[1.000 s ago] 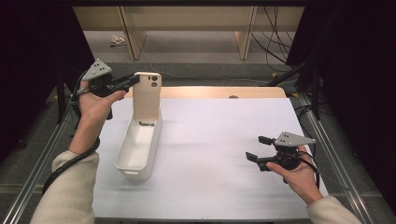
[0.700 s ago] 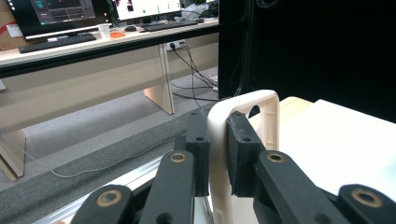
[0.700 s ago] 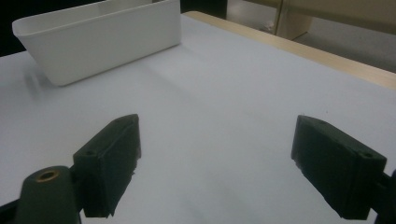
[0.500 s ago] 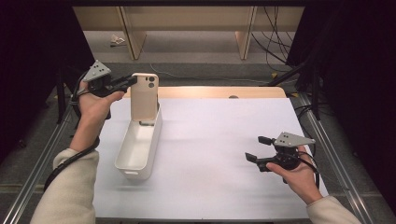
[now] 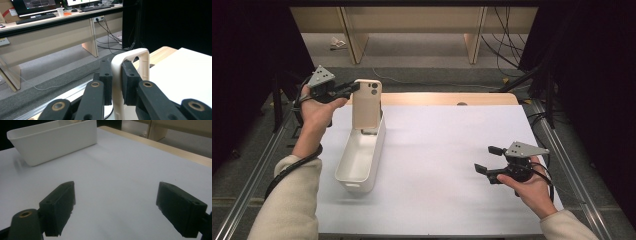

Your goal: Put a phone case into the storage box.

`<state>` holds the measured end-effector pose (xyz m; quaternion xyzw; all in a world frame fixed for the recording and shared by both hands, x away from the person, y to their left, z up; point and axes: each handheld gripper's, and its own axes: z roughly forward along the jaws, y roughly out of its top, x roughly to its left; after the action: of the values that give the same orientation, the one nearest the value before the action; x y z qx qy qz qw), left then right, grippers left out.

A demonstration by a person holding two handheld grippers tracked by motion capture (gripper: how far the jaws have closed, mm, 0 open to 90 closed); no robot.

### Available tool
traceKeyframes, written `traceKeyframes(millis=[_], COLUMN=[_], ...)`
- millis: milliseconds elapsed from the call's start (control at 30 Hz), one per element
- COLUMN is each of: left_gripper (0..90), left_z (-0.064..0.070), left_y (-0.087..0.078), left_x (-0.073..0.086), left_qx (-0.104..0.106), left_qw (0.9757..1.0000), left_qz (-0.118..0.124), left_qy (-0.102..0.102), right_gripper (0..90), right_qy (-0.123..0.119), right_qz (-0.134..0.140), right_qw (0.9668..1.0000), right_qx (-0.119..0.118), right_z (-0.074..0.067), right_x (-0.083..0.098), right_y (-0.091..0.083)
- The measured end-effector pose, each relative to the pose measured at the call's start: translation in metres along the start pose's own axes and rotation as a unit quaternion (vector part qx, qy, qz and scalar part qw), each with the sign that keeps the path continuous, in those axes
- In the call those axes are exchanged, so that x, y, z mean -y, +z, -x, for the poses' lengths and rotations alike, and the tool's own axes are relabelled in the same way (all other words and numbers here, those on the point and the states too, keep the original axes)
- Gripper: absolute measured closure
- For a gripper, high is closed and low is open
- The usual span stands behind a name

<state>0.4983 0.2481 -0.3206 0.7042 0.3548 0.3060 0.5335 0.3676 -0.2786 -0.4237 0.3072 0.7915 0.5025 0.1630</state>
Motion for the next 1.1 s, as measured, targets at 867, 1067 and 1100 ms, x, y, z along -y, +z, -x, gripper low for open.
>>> traceKeyframes(millis=[867, 1067, 1100], left_gripper=[80.3, 80.3, 80.3], left_z=[-0.008, -0.01, -0.01], left_y=[0.018, 0.021, 0.022], left_x=[0.023, 0.029, 0.03], left_qx=[-0.008, -0.01, -0.011], left_qw=[0.9997, 0.9996, 0.9996], left_qz=[-0.019, -0.022, -0.022], left_qy=[-0.01, -0.014, -0.016], right_gripper=[16.6, 16.6, 16.6], right_qy=[-0.001, -0.002, -0.002], right_qz=[-0.002, -0.002, -0.002], right_qw=[1.0, 1.0, 1.0], right_qx=[-0.002, -0.002, -0.002], right_z=[0.0, 0.0, 0.0], right_x=[0.001, 0.001, 0.001], right_y=[0.001, 0.001, 0.001])
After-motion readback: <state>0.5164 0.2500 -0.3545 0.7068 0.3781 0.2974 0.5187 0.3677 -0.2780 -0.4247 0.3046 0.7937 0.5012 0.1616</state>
